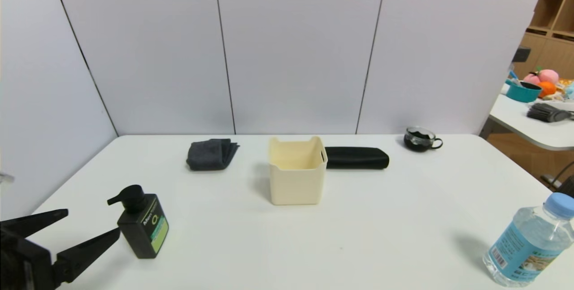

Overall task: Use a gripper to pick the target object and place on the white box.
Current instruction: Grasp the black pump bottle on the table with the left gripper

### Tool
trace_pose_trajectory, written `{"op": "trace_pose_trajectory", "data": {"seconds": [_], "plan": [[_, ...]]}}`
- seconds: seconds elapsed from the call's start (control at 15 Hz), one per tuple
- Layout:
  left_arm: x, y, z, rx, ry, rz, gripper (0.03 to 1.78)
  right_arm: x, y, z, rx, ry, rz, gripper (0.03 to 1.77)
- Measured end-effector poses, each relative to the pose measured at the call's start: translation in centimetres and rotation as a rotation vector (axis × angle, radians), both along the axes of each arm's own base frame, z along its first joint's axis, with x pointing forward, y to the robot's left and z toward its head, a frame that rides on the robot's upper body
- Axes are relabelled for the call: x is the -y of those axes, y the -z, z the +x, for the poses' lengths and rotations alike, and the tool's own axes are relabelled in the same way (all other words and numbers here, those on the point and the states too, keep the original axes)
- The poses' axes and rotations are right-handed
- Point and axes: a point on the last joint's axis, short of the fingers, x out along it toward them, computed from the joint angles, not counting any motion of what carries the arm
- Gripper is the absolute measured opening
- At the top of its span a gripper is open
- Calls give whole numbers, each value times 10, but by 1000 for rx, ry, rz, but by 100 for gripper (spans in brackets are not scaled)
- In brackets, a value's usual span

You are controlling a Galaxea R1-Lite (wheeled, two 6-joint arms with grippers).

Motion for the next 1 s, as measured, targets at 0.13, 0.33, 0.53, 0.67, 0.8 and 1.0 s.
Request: {"op": "trace_pose_trajectory", "data": {"seconds": [0.13, 0.33, 0.53, 0.67, 0.8, 1.0], "plan": [[2, 13, 25, -29, 5, 0, 169, 0, 0, 0, 0, 0, 0, 170], [4, 34, 44, -51, 15, -2, 169, 0, 0, 0, 0, 0, 0, 170], [5, 59, 43, -102, 10, -18, 169, 0, 0, 0, 0, 1, 0, 170], [5, 66, 46, -97, 9, -17, 169, 0, 0, 0, 0, 0, 0, 170], [6, 68, 53, -85, 9, -12, 169, 0, 0, 0, 0, 0, 0, 170], [6, 70, 62, -45, -5, -9, 169, 0, 0, 0, 0, 0, 0, 170]]}}
